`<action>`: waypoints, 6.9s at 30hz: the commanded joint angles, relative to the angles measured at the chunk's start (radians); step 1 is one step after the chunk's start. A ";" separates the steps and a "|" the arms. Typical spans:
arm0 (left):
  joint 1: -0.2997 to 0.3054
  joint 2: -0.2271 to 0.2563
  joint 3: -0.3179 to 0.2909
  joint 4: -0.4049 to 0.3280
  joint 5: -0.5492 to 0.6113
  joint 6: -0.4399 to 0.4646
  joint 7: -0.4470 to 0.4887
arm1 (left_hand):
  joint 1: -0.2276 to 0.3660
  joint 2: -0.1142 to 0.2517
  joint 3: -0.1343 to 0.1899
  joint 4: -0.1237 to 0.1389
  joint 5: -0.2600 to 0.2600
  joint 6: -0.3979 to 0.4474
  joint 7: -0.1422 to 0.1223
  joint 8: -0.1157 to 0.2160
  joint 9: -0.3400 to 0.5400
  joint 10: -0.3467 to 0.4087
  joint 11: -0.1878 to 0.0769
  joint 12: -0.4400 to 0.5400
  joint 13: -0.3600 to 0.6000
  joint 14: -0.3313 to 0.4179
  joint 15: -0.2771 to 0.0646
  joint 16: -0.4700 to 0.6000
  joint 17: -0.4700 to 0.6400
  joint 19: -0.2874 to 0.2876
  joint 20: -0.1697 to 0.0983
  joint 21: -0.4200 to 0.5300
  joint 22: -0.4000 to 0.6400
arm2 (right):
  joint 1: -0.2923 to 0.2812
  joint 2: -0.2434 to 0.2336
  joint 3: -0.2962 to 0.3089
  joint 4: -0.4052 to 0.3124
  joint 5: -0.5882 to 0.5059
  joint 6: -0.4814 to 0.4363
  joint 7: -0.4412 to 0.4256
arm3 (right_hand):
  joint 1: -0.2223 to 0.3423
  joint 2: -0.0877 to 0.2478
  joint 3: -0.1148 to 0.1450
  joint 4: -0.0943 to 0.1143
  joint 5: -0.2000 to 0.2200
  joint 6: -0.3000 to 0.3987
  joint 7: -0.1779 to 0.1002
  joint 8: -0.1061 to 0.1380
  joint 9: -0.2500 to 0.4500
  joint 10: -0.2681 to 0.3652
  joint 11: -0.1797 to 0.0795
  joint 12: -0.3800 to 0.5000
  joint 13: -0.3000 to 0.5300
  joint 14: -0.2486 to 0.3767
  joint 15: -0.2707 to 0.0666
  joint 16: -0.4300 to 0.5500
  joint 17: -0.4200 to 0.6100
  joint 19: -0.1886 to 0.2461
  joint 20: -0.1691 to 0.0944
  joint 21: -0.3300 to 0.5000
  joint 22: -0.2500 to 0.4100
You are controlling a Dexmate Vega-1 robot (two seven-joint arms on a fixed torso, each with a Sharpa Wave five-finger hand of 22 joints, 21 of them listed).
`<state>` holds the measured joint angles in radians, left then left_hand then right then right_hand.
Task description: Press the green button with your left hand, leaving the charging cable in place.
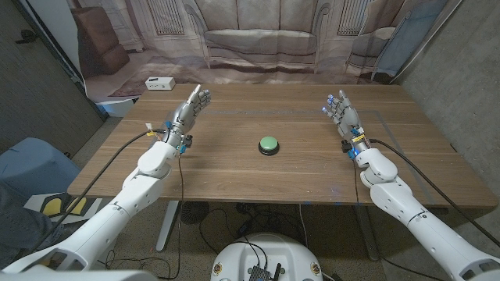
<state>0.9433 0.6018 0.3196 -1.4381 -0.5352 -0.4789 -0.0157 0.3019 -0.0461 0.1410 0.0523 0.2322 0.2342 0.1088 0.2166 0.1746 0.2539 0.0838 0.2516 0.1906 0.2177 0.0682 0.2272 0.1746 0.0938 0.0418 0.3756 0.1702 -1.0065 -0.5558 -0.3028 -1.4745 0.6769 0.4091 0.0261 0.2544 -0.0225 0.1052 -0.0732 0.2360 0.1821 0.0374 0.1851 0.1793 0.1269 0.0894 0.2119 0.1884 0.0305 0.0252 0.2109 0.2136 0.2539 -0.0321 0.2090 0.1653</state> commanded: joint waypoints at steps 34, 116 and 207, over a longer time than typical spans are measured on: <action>0.007 0.016 0.018 0.021 0.267 -0.253 0.001 | 0.030 -0.016 -0.009 -0.027 -0.003 0.109 -0.024 0.008 0.006 0.090 -0.039 0.010 0.004 0.094 -0.033 -0.002 0.004 0.103 0.009 -0.006 0.005 | -0.089 -0.048 0.049 -0.109 -0.015 -0.017 -0.073 | 0.005 -0.003 -0.003 -0.004 -0.004 0.013 0.007 0.010 0.006 0.018 0.004 -0.001 0.006 0.010 0.005 0.000 -0.001 0.009 -0.001 -0.007 0.006; 0.109 0.214 0.067 -0.438 1.241 0.199 0.518 | 0.062 -0.005 -0.012 -0.049 0.018 0.226 -0.053 0.006 0.008 0.190 -0.082 0.011 0.007 0.182 -0.074 -0.011 0.005 0.179 -0.007 -0.038 0.006 | -0.154 -0.060 0.079 -0.166 -0.036 -0.014 -0.124 | 0.006 0.009 -0.007 -0.011 -0.011 0.036 0.000 0.014 0.006 0.038 -0.016 -0.003 0.006 0.021 -0.009 -0.001 -0.005 0.022 -0.008 -0.012 0.006; -0.130 0.236 0.326 -0.532 1.385 0.433 -0.052 | 0.030 0.016 -0.034 -0.027 0.015 0.297 -0.055 -0.003 0.012 0.222 -0.068 -0.009 0.009 0.215 -0.060 -0.026 0.007 0.242 0.024 -0.063 0.010 | -0.217 -0.073 0.112 -0.201 -0.017 -0.017 -0.129 | 0.004 0.021 -0.011 -0.015 -0.017 0.050 0.005 0.013 0.006 0.043 -0.009 -0.008 0.006 0.023 -0.002 -0.002 -0.005 0.021 -0.004 -0.015 0.006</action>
<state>0.8346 0.8512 0.6161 -1.9850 0.8310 -0.0562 -0.0300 0.3343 -0.0314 0.1119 0.0262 0.2478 0.5186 0.0567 0.2127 0.1841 0.4731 0.0178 0.2473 0.1980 0.4305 0.0087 0.2032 0.1794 0.3292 0.0660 0.3135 0.1795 -1.2150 -0.6260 -0.1927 -1.6712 0.6579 0.3953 -0.1055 0.2543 -0.0114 0.0929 -0.0853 0.2206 0.2216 0.0411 0.1966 0.1836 0.1625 0.0786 0.2072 0.1905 0.0498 0.0231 0.2108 0.2046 0.2681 -0.0355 0.1960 0.1698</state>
